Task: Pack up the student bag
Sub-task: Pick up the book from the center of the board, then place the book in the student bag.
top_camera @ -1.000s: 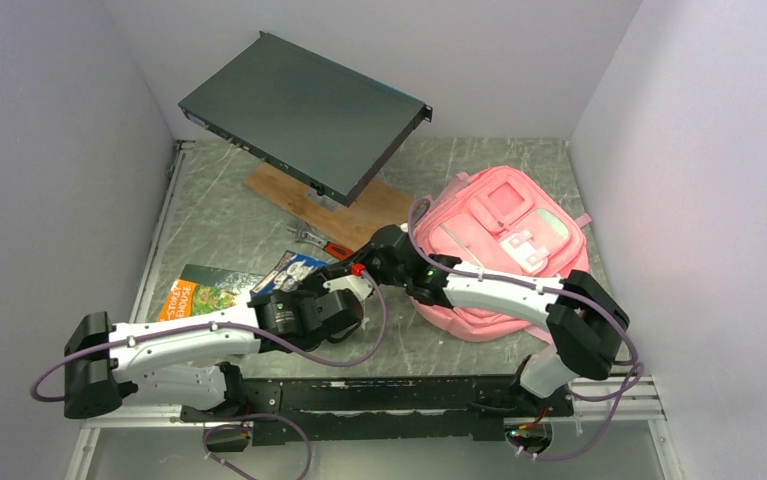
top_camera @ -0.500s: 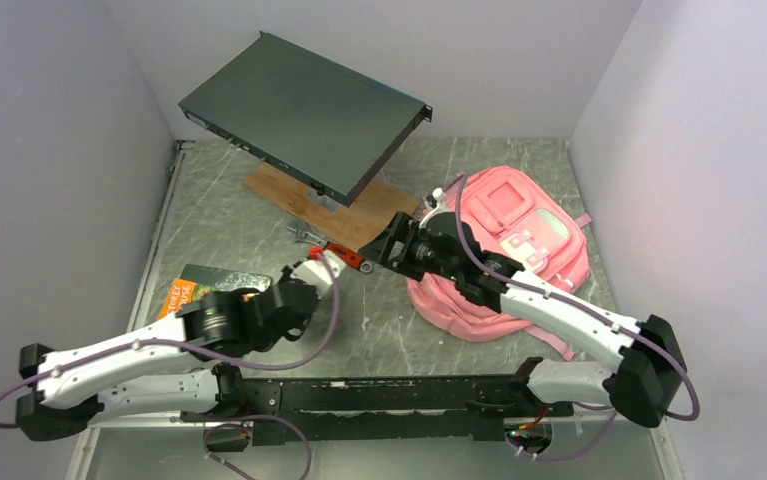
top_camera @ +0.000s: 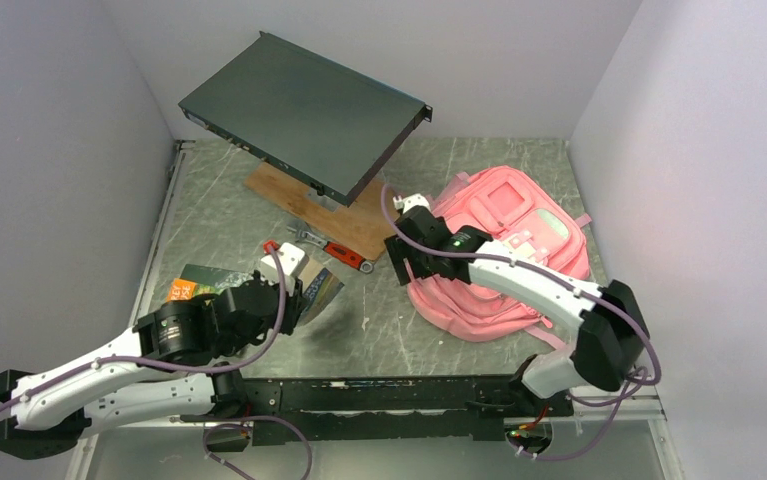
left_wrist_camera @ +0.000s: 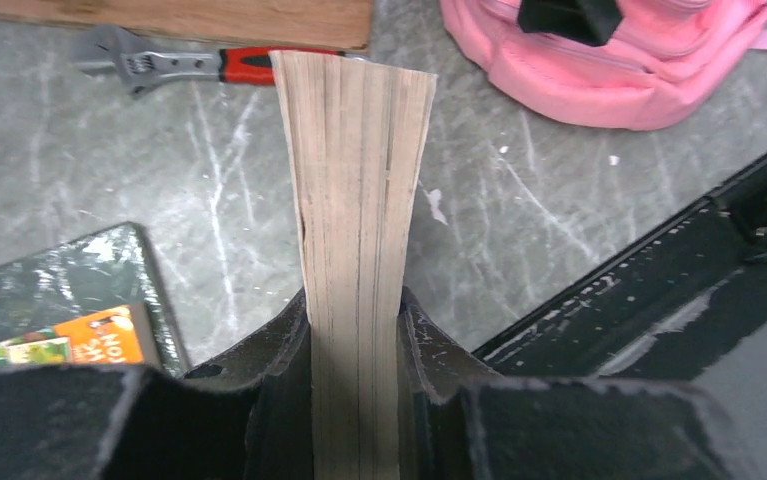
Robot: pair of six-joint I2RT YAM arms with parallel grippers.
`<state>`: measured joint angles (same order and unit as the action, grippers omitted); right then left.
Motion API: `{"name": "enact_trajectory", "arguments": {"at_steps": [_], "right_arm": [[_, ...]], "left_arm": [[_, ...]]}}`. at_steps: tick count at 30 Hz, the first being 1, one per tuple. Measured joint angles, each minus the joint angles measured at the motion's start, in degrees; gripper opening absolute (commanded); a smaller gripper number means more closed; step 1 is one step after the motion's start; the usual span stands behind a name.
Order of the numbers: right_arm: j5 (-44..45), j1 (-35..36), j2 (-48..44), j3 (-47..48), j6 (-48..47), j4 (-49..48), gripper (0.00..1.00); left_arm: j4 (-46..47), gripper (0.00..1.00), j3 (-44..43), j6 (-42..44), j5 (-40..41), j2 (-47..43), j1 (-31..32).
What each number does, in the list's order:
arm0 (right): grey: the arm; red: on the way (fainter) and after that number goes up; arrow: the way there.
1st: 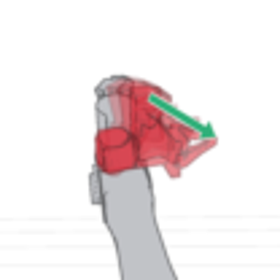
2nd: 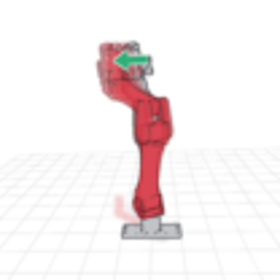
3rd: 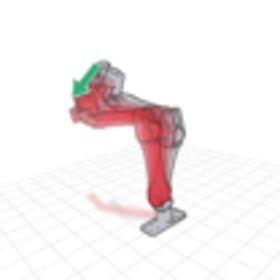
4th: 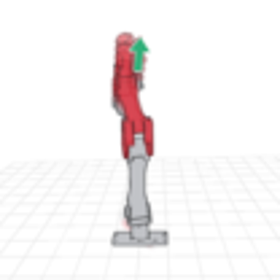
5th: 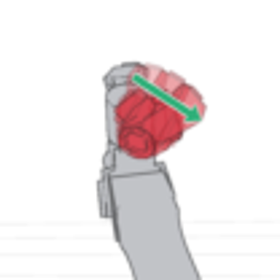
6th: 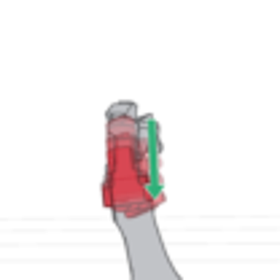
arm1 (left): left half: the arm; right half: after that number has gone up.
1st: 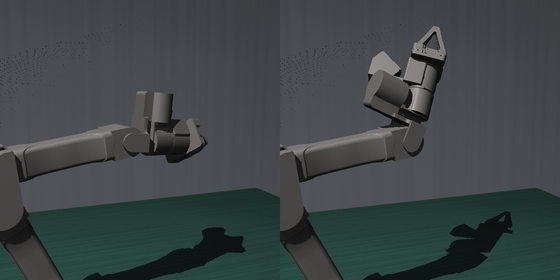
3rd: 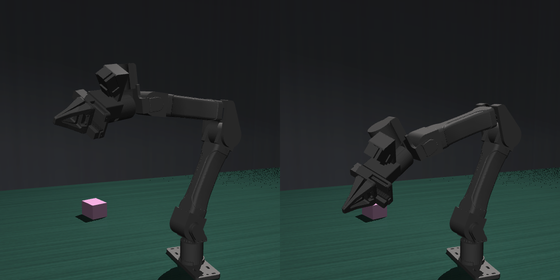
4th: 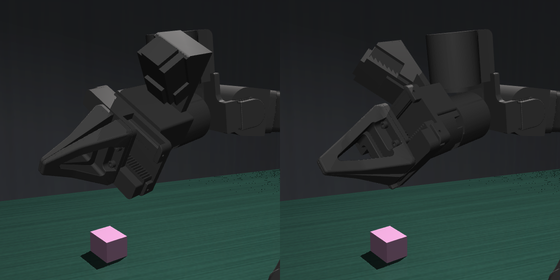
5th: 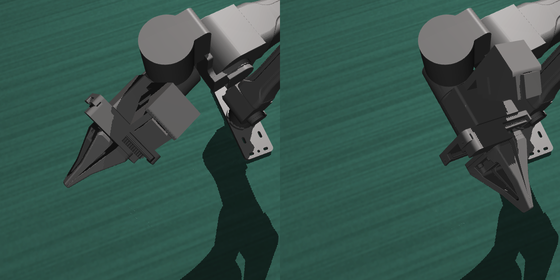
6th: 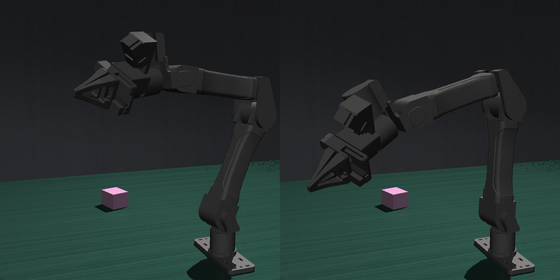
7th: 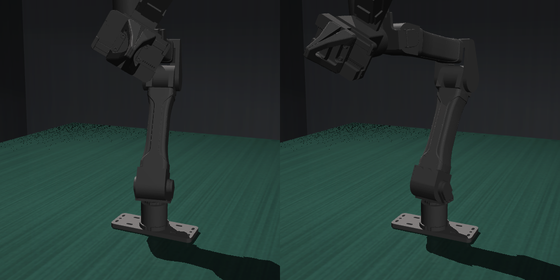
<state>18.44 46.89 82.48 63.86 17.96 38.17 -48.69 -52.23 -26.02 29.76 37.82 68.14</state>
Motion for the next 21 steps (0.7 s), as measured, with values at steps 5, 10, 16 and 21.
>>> {"name": "enact_trajectory", "arguments": {"at_steps": [5,10,16,21], "right_arm": [[0.8,-1.1,2.2,-1.0,-4.1,0.2,0.59],[0.7,-1.8,3.3,-2.8,-5.3,-1.7,0.6],[1.4,-1.9,5.7,-4.3,-5.6,-3.9,0.52],[2.8,-1.7,6.3,-5.5,-5.7,-5.5,0.72]], "left_arm": [[2.1,0.0,3.5,-3.6,-5.1,-4.0,-1.7],[2.6,0.0,5.0,-5.8,-7.8,-4.7,-2.5],[3.2,0.0,5.1,-7.2,-9.0,-5.5,-3.2],[4.6,0.0,5.4,-9.4,-9.0,-6.6,-3.8]]}}
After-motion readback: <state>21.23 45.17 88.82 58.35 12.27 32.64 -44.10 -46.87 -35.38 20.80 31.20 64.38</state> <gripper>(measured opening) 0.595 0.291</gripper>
